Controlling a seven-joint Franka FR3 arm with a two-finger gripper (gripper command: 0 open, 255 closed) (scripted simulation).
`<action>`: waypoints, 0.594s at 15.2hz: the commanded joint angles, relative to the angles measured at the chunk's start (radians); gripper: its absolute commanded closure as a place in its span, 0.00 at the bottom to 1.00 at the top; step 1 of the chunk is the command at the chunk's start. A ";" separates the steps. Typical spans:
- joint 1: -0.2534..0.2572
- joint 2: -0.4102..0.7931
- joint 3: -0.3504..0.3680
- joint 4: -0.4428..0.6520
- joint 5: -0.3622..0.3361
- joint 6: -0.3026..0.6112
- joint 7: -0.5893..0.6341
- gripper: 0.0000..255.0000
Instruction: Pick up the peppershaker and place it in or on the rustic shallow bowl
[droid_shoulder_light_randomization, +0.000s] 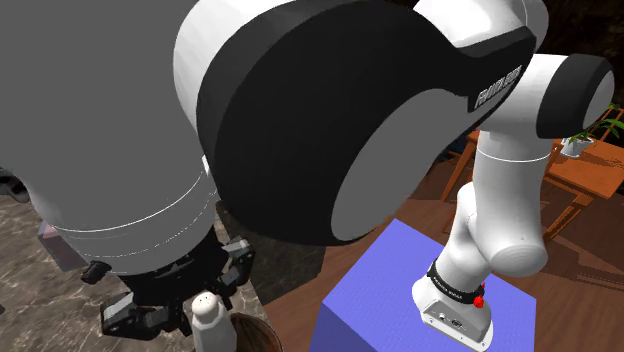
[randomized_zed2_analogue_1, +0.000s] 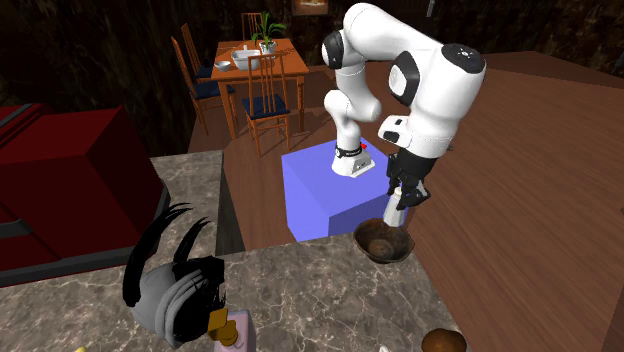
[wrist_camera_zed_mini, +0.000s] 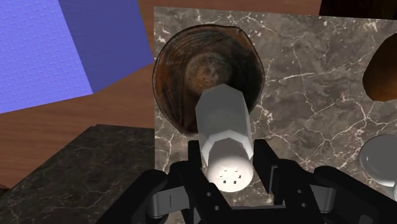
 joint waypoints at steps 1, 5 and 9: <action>-0.006 -0.003 0.000 -0.033 0.002 0.030 0.003 1.00; -0.014 -0.004 -0.003 -0.088 0.001 0.084 0.008 1.00; -0.020 0.000 -0.005 -0.138 -0.004 0.135 0.014 1.00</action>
